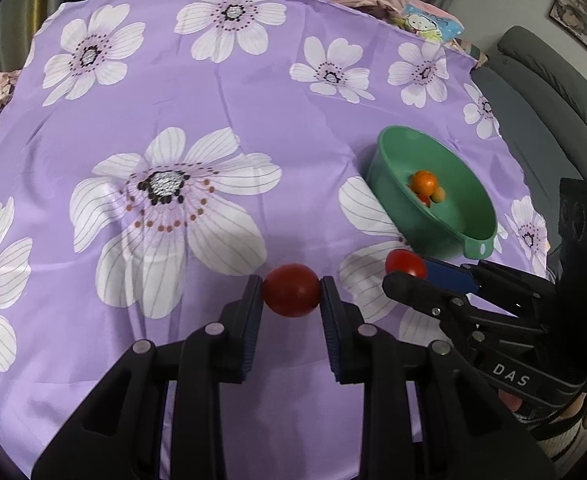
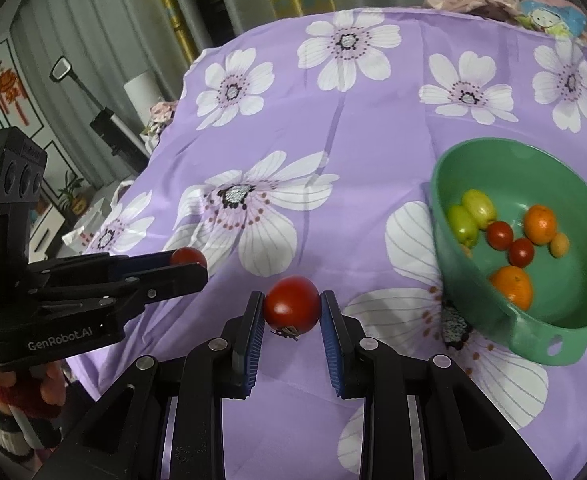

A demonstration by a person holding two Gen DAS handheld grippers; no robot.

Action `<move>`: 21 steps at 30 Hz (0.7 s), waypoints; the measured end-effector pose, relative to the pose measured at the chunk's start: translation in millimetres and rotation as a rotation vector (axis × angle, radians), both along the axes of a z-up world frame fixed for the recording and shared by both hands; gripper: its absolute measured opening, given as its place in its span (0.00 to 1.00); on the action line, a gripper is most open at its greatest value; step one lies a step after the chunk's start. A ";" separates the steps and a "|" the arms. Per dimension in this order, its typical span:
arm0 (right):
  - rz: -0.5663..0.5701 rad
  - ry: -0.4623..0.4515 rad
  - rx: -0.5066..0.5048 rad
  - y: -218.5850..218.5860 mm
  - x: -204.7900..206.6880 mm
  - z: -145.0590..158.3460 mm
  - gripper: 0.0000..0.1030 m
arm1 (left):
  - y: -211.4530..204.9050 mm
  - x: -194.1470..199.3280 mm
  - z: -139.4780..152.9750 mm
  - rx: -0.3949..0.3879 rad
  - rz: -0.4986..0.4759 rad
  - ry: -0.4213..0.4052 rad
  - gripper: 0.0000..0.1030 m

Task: Organize fruits
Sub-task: 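Carry both held cherry tomatoes over the green bowl and lower them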

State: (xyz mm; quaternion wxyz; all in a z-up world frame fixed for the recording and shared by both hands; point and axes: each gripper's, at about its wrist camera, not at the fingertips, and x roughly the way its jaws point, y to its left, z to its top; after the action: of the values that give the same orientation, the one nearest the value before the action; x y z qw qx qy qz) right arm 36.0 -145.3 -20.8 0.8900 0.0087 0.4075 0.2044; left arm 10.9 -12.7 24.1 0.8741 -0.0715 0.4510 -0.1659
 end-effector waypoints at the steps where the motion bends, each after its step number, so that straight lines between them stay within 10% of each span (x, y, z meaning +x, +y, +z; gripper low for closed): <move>1: -0.007 -0.002 0.004 -2.7 0.3 0.6 0.29 | -3.0 1.3 1.6 -0.003 -0.008 -0.001 0.27; 21: -0.139 -0.068 0.057 -65.6 6.2 17.9 0.29 | -76.1 29.7 25.1 0.017 -0.149 -0.070 0.27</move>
State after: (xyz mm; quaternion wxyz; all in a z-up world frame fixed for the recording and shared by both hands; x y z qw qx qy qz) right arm 42.2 -210.8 -2.9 0.9147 0.0554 0.3694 0.1541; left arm 40.7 -88.8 49.2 0.8752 -0.0242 0.4255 -0.2289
